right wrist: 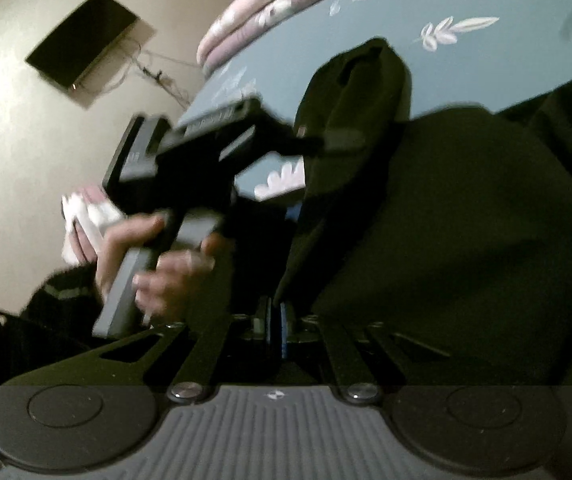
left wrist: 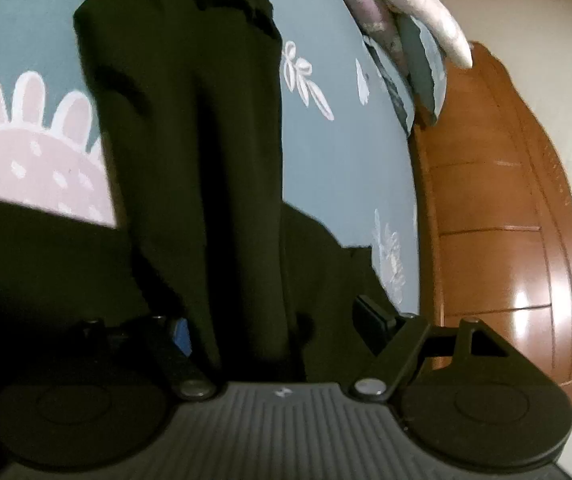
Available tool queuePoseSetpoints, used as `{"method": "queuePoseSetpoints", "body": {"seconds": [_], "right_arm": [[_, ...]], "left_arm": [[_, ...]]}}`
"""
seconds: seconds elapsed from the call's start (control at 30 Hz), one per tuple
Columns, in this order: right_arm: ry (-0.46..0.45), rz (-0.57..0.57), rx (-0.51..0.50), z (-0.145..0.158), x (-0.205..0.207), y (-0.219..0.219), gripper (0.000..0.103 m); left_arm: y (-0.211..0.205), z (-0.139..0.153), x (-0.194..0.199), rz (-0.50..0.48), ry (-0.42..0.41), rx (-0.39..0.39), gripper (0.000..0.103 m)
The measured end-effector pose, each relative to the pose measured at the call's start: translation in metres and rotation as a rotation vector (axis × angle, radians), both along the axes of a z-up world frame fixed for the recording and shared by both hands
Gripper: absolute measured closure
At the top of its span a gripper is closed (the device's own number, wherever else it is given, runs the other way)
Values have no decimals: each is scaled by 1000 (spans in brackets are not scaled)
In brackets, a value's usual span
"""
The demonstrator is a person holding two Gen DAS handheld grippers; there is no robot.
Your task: Fold clothes
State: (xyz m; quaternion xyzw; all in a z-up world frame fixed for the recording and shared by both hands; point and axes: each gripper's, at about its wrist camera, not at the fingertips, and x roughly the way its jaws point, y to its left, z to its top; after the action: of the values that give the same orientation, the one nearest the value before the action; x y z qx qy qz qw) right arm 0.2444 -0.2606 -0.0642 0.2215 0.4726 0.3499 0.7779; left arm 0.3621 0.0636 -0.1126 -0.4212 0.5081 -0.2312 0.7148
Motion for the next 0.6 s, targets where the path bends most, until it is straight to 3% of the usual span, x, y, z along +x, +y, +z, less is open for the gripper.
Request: {"method": "queuePoseSetpoints", "body": {"seconds": [0.13,0.17,0.23,0.3,0.37,0.43,0.6], "right_arm": [[-2,-15,-40,3,-4,6,95],[-4,-19,-50,4,-5,7,93],[-12,-26,-91,7,-10,10,87],[-31,-41,-128,14,-17,10,82],[-48,-69,-146,20,-20,7,62],[-65,-108,-148,27,-21,-1,50],[-104,-227,-124,44,-30,-31,42]], "left_arm": [[1,1,7,2,-23,-11,29],[-1,3,7,-4,-33,8,38],[-5,7,7,-28,-61,79,76],[-8,11,5,-49,-86,163,91],[-8,17,0,-48,-133,193,94],[-6,27,-7,-42,-190,213,96],[1,64,-29,-20,-331,270,98]]}}
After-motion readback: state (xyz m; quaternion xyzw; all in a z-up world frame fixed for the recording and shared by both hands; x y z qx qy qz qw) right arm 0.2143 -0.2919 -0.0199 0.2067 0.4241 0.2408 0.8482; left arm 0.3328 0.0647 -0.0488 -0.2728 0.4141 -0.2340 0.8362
